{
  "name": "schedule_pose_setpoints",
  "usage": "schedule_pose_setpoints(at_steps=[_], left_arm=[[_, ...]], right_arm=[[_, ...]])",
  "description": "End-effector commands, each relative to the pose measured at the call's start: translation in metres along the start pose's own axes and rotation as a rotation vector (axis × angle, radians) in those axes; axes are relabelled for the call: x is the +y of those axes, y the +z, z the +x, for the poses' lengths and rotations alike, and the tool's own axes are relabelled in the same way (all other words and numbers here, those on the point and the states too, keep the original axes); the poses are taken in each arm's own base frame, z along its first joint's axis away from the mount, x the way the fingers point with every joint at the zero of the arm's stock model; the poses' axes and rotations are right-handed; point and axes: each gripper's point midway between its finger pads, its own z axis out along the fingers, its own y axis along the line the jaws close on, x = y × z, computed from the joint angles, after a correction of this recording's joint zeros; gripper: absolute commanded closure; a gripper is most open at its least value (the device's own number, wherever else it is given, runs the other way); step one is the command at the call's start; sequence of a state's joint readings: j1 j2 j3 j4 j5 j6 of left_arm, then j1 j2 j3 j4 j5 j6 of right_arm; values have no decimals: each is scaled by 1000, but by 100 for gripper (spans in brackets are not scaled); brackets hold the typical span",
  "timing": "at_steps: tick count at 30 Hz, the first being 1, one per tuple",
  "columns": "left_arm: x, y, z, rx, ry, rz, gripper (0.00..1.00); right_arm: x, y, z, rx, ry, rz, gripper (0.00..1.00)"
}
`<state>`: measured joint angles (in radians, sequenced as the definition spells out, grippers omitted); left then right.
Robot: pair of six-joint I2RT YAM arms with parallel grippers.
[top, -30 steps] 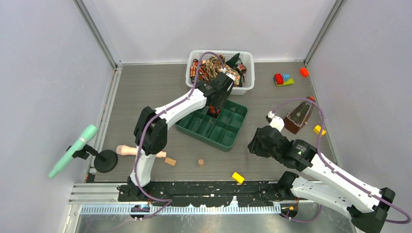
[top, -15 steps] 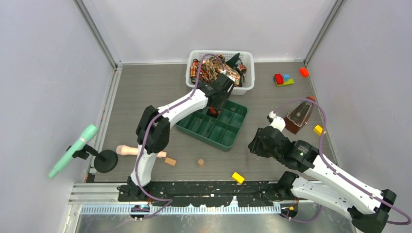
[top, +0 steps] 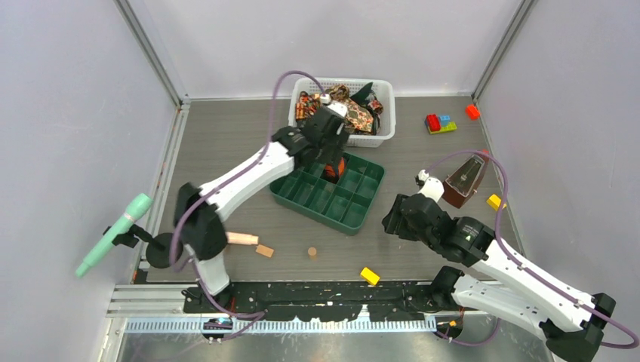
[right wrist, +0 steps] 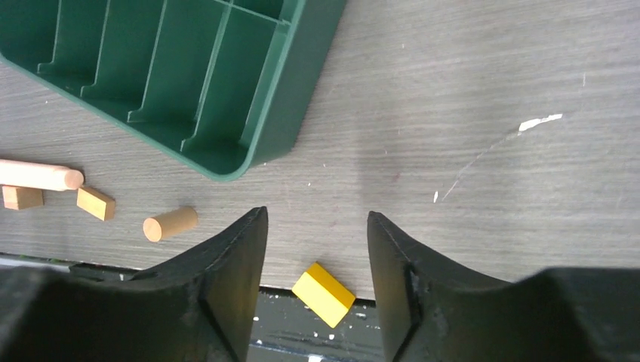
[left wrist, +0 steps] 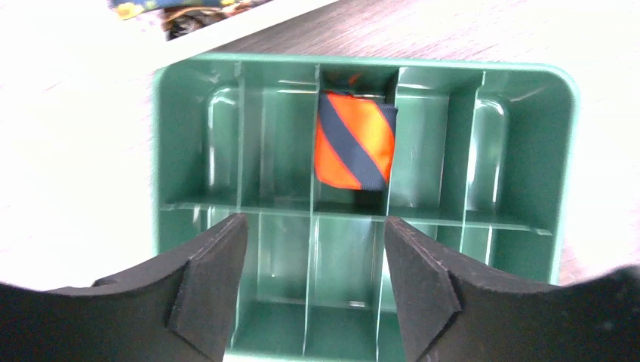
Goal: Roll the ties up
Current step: Reset both arms
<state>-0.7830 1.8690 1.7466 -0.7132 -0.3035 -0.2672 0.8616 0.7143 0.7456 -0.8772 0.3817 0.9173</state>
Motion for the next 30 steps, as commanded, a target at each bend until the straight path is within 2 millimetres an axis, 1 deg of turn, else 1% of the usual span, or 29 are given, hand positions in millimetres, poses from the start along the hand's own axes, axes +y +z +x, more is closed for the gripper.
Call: schedule_pose_setpoints(at_steps=[1, 2, 3, 4, 5, 6, 7, 8, 9, 10, 12, 13, 14, 15, 16, 17, 18, 19, 20, 21, 24, 30], left_arm=[[33, -78, -24, -184, -128, -33, 27], [39, -88, -18, -197, -147, -39, 23], [45, -99, -13, -212, -170, -42, 19], [49, -108, -5, -222, -187, -40, 16], [53, -117, 2, -234, -199, -33, 12], [57, -122, 16, -227, -202, -33, 9], [61, -129, 25, -229, -207, -32, 7], [66, -136, 34, -235, -219, -33, 3], [73, -149, 40, -261, -241, -34, 1], [77, -149, 52, -254, -250, -49, 0], [89, -166, 65, -309, -302, -57, 0], [94, -172, 72, -331, -324, -61, 0], [98, -176, 79, -346, -332, -58, 0], [100, -182, 86, -355, -335, -51, 0], [102, -185, 94, -359, -336, -46, 0], [104, -188, 99, -370, -343, -40, 0], [107, -191, 104, -379, -353, -40, 0], [110, -192, 110, -384, -362, -47, 0], [113, -196, 112, -397, -376, -53, 0], [116, -197, 116, -406, -392, -61, 0], [118, -206, 115, -456, -411, -37, 0], [120, -211, 118, -458, -408, -39, 0]], right_arm=[[27, 2, -41, -110, -11, -27, 39], [30, 3, -51, -121, -16, -22, 36], [33, 11, -48, -81, -30, -14, 34], [34, 15, -58, -91, -26, -11, 32], [39, 22, -54, -43, -29, -30, 31], [38, 27, -64, -52, -10, -37, 29], [42, 30, -60, -11, -5, -73, 28], [39, 34, -70, -29, 19, -83, 26], [39, 36, -74, -27, 42, -113, 23], [40, 35, -75, -34, 37, -134, 22], [41, 30, -79, -87, 44, -191, 21], [40, 25, -83, -148, 56, -225, 20], [38, 23, -83, -173, 63, -237, 20], [35, 17, -85, -227, 75, -260, 19], [32, 8, -91, -283, 88, -270, 18], [27, 10, -88, -296, 92, -264, 16], [21, 4, -93, -339, 103, -254, 16], [15, 6, -90, -346, 102, -233, 14], [9, 4, -94, -377, 111, -211, 13], [3, 5, -92, -379, 111, -191, 10], [-6, 5, -92, -398, 102, -153, 5], [-13, 5, -89, -388, 95, -117, 4]])
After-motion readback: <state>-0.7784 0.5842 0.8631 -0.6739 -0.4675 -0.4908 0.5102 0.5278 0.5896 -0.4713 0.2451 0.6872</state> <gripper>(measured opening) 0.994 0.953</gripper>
